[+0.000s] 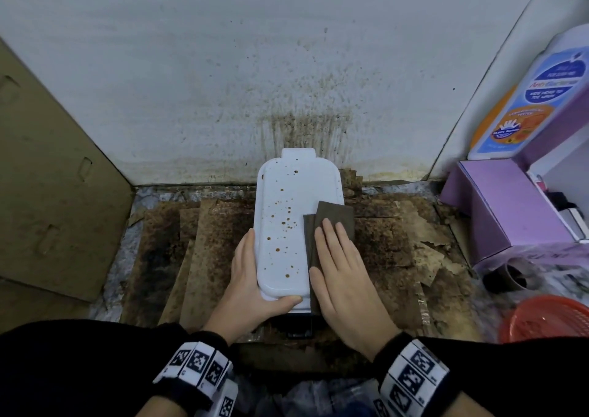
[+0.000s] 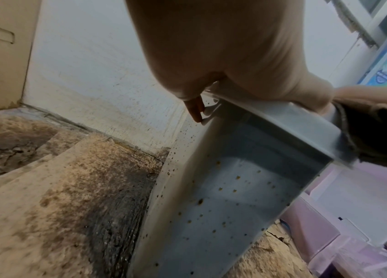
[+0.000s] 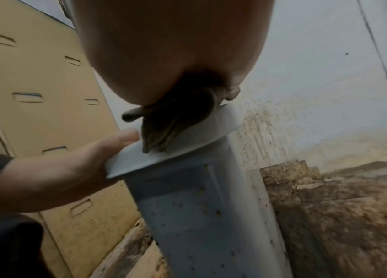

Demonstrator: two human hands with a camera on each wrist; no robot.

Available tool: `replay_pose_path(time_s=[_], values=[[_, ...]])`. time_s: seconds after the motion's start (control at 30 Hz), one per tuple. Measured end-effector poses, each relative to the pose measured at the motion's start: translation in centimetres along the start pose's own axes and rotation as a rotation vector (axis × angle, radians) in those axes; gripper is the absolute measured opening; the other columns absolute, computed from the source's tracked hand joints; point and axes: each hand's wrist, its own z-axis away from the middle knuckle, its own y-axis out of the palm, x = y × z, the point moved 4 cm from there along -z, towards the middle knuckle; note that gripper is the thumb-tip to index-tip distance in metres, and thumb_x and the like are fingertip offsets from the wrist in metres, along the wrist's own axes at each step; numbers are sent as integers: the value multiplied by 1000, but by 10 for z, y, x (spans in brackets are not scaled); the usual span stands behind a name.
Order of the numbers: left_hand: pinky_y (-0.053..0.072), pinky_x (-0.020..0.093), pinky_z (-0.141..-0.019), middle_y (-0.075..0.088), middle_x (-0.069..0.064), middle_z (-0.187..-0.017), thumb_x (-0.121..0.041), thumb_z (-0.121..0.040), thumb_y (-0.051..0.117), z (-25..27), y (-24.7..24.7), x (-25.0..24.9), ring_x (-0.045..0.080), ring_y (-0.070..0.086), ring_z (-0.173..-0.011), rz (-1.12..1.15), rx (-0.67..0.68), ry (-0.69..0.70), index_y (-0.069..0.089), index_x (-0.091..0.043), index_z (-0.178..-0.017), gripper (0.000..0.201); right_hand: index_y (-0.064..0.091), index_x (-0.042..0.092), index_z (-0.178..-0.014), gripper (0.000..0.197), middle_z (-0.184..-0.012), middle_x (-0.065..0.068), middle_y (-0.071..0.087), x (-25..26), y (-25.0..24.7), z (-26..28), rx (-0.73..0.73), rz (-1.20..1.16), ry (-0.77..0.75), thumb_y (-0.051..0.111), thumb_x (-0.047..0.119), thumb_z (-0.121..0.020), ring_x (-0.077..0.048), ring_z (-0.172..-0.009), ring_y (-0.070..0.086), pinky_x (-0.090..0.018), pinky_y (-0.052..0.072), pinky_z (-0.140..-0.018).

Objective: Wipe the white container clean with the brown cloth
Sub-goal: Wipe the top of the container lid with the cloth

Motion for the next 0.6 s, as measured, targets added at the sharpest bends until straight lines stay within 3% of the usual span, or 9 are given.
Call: replay_pose_path(time_s=[0.13, 0.23, 0.33, 0.43, 0.53, 0.6], values=[[15, 32, -122, -13, -32, -160, -57, -68, 88, -1, -1, 1, -3, -7, -154, 2, 5, 1, -15, -33, -160, 140, 1, 11, -161, 62, -170, -1, -9, -5, -4, -12, 24, -7, -21, 27, 34, -110, -15, -155, -17, -36, 2, -127], [14, 35, -123, -15, -30, -162, -67, -65, 84, -2, -1, 2, -1, -7, -154, 6, 10, -9, -16, -34, -160, 141, -2, 13, -161, 62, -169, 1, -14, -14, -11, -35, 75, -15, -26, 23, 39, -110, -12, -154, -21, -33, -2, -127], [15, 36, -123, -17, -30, -162, -76, -62, 79, -1, -2, 2, 0, -8, -155, 18, 22, -24, -18, -36, -159, 143, -2, 10, -161, 63, -169, -4, -13, -30, -18, -76, 132, 46, -32, 18, 41, -110, -17, -155, -18, -36, -1, -128], [17, 36, -122, -18, -32, -161, -74, -63, 80, -1, -3, 1, -1, -7, -154, 30, 32, -35, -19, -38, -159, 142, -4, 7, -160, 64, -169, -8, -13, -40, -25, -118, 178, 78, -15, 14, 41, -110, -23, -156, -15, -37, -2, -128], [16, 35, -122, -16, -31, -161, -76, -64, 79, -2, -4, -1, -2, -8, -154, 39, 27, -27, -18, -38, -159, 141, -1, 2, -159, 69, -169, -14, -7, -53, -25, -158, 184, 147, -32, -1, 45, -105, -28, -156, -8, -41, 0, -128], [15, 35, -121, -16, -31, -161, -76, -64, 78, -2, -3, -2, -3, -9, -153, 40, 25, -26, -17, -38, -159, 141, 2, -1, -159, 87, -169, -17, 0, -56, -26, -173, 183, 149, -61, -21, 54, -96, -30, -157, -3, -44, 6, -127]])
